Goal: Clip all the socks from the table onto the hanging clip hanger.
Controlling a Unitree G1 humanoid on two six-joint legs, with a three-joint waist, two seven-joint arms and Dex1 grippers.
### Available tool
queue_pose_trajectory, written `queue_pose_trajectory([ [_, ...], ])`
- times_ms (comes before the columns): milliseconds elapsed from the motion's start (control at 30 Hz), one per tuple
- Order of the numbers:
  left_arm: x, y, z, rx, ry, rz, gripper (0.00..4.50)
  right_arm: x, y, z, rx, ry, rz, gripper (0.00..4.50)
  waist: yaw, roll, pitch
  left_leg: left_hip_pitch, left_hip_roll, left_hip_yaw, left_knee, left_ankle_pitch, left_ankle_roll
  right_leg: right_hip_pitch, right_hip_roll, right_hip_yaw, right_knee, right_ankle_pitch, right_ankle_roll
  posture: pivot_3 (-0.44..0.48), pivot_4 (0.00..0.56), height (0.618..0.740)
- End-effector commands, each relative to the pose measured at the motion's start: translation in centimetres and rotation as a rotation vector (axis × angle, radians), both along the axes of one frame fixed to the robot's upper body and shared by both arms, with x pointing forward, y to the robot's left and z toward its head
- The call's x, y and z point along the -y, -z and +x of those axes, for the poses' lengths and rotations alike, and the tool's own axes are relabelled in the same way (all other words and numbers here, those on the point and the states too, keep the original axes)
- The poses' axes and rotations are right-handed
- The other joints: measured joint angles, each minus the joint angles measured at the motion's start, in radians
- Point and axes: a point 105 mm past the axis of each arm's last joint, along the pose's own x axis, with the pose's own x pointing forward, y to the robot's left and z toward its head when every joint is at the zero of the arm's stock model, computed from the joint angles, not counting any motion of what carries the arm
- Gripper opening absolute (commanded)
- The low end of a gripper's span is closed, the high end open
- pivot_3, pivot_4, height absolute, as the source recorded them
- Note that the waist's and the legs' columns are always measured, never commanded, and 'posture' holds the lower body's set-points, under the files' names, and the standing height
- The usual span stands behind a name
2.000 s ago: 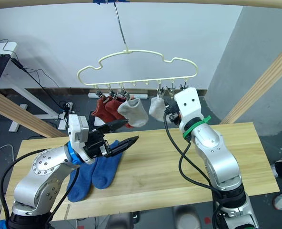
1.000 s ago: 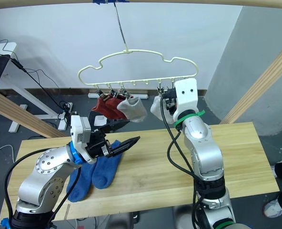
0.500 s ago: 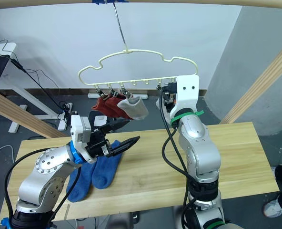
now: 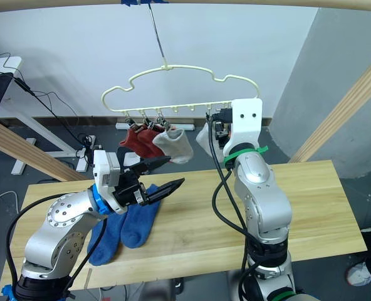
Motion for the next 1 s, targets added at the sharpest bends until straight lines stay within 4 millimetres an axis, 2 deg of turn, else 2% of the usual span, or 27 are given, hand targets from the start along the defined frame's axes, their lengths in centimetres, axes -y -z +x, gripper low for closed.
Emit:
queue_pose_trajectory([
  [33, 0.4, -0.5, -0.3, 0.020, 0.017, -0.003, 3.52, -1.2, -1.3, -1.1, 0.032, -0.044, 0.069, 2.36, 0.000, 0.000, 0.000, 0.000, 0.000, 0.000, 0.000, 0.000, 0.000, 0.000, 0.000, 0.000, 0.000, 0.000, 0.000, -0.230, 0.271, 0.740],
  [467, 0.6, -0.7, -0.3, 0.018, 0.019, -0.001, 3.52, -2.0, -1.9, -1.0, 0.054, -0.075, 0.082, 2.36, -0.009, 0.000, 0.000, 0.000, 0.000, 0.000, 0.000, 0.000, 0.000, 0.000, 0.000, 0.000, 0.002, 0.000, 0.000, -0.230, 0.271, 0.740],
  [1000, 0.5, -0.5, -0.3, 0.016, 0.014, 0.001, 3.52, -3.9, -2.3, -0.8, 0.104, -0.164, 0.042, 2.36, -0.009, 0.000, 0.000, 0.000, 0.000, 0.000, 0.000, 0.000, 0.000, 0.000, 0.000, 0.000, 0.002, 0.000, 0.000, -0.220, 0.273, 0.740],
])
